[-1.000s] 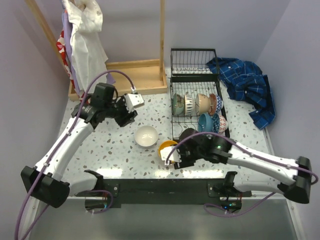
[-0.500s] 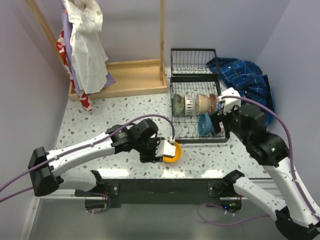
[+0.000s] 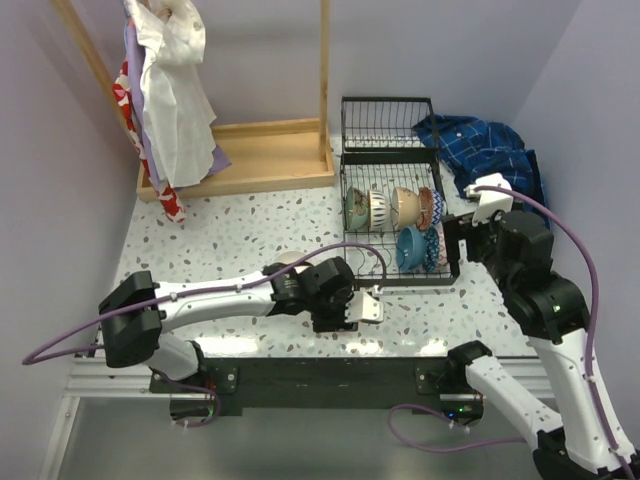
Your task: Load the bowls into the dish rack
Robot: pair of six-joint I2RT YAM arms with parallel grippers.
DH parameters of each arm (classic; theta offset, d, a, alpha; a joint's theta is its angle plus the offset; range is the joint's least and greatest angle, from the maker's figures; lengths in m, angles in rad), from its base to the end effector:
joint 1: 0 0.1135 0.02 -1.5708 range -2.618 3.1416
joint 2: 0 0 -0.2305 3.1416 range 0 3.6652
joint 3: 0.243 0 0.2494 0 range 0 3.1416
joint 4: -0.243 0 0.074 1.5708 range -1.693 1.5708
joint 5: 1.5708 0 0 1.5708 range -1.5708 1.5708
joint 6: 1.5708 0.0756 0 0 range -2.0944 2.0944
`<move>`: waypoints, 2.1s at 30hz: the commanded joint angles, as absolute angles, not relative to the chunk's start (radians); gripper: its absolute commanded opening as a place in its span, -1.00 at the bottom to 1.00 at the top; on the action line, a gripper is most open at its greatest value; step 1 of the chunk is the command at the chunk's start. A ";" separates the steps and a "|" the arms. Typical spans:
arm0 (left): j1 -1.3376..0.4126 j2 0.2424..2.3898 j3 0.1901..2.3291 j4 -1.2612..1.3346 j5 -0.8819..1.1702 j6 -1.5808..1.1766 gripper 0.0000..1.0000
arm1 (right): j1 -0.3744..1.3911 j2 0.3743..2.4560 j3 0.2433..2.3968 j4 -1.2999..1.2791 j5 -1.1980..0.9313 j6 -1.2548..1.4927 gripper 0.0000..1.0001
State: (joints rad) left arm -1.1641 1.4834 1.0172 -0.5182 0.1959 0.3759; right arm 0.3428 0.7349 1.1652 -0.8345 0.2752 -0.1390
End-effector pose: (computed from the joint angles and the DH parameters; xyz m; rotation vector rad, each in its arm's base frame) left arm 0.1151 -0.3044 0.1645 1.8809 1.8280 -0.5418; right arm 0.1754 0.0408 0.3659 -0.2927 1.9395 -0.1380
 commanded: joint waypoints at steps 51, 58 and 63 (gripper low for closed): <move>-0.851 1.560 1.002 0.797 0.666 -0.671 -1.00 | 0.245 0.919 1.318 -0.959 0.273 -0.236 0.75; -0.799 1.735 1.035 0.974 0.566 -0.981 -1.00 | 0.204 0.982 1.347 -0.942 0.271 -0.249 0.73; -0.781 1.839 1.048 1.006 0.497 -1.201 -1.00 | 0.181 1.009 1.350 -0.942 0.270 -0.262 0.72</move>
State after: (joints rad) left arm -0.7967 1.7973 1.0080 0.8398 0.5770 -0.9607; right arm 0.1970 0.9981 1.3087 -0.9466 0.2489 -0.2371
